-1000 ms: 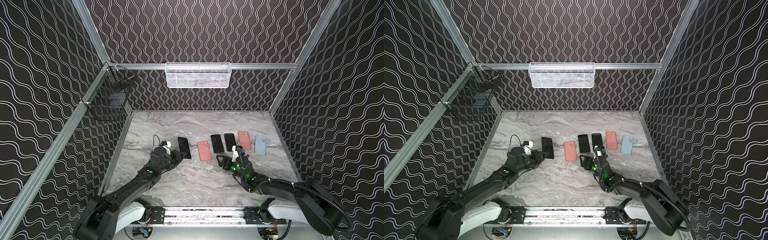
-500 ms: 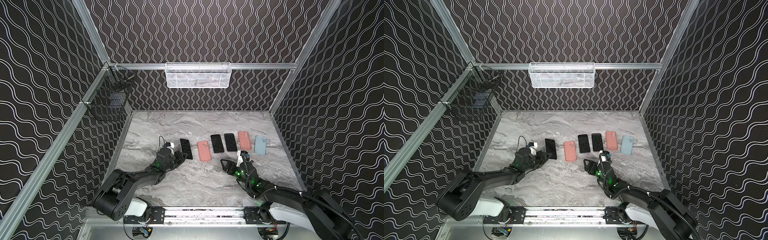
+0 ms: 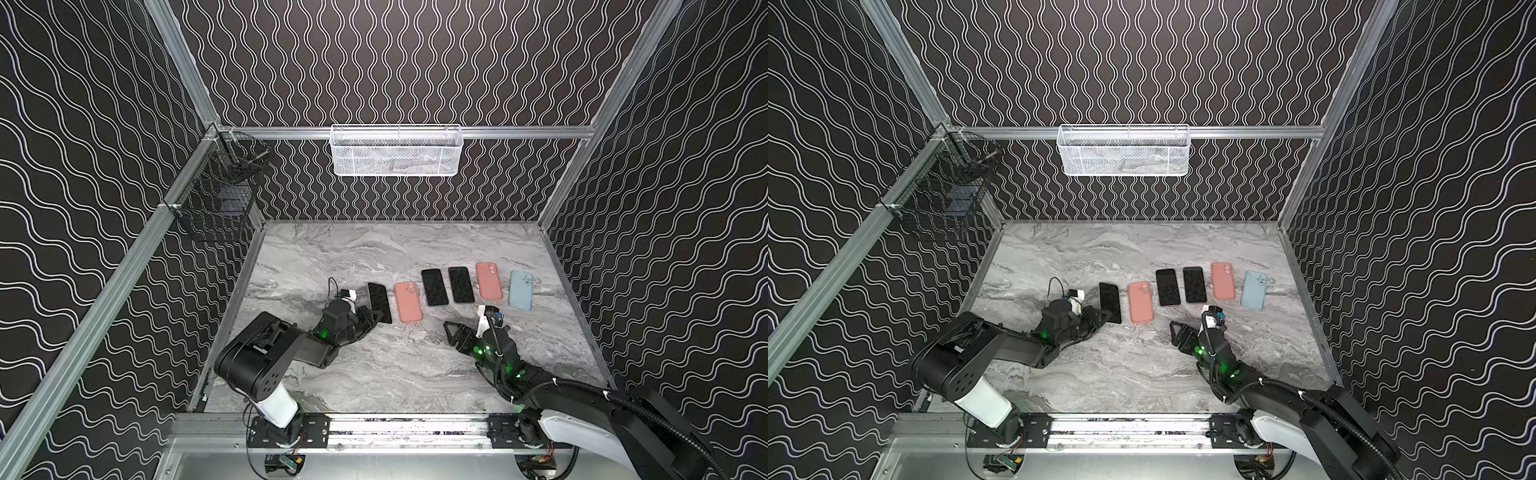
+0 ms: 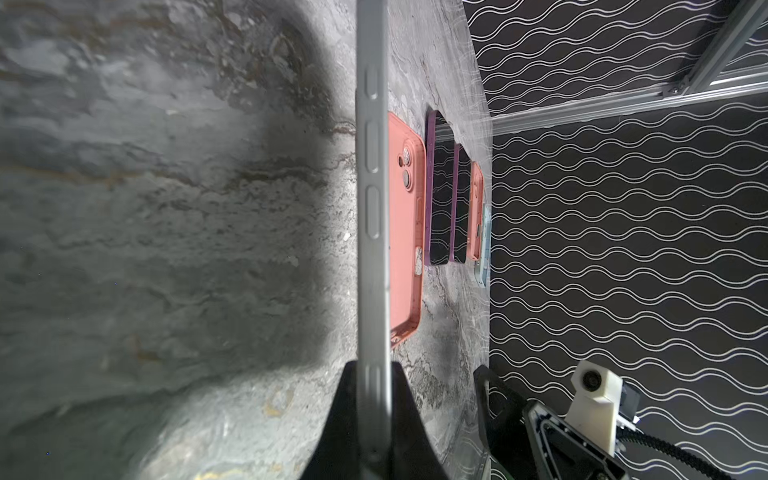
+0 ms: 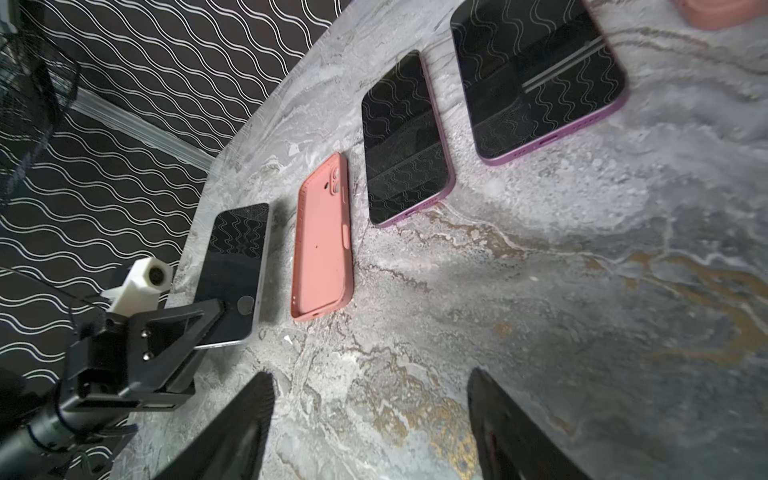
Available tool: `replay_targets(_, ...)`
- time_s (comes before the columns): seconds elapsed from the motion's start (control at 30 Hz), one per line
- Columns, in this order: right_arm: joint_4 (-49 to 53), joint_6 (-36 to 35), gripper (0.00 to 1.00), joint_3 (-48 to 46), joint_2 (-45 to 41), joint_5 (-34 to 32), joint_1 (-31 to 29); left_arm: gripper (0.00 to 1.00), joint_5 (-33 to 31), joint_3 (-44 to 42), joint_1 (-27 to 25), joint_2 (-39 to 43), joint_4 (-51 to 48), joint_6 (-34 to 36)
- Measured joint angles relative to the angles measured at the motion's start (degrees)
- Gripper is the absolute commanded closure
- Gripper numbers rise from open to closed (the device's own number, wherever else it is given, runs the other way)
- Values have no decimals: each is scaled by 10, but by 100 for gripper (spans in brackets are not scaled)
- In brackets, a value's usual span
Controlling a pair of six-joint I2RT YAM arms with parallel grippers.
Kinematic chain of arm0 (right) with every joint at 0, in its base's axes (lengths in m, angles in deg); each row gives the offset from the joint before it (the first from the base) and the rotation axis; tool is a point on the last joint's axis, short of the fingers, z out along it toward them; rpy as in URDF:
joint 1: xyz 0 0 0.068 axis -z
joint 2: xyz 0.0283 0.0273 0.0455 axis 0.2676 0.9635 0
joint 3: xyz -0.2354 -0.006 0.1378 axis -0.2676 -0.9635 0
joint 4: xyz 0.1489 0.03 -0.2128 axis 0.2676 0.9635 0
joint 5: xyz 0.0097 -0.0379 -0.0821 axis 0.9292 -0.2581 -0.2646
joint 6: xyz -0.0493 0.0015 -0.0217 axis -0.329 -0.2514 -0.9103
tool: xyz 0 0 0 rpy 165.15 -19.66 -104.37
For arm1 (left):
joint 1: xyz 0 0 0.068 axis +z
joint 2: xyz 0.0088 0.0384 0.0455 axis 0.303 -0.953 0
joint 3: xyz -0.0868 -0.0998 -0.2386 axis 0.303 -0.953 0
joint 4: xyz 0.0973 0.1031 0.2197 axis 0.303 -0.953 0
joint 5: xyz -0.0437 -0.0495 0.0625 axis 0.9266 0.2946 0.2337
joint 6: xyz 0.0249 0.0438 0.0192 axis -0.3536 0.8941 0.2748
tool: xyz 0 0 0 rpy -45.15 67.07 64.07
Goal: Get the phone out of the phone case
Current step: 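Lower the bare black phone flat onto the table with the left gripper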
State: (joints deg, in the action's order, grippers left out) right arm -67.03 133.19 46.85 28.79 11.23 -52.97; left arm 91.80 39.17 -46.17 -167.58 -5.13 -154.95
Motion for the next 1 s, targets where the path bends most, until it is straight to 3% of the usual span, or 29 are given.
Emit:
replay_targets(0.57, 19, 1, 23, -10, -31, -15, 0, 96, -16, 10, -16, -17, -15, 0)
replay_targets(1.0, 25, 1, 23, -10, -17, -16, 0, 69, -49, 0, -22, 17, -58, 4)
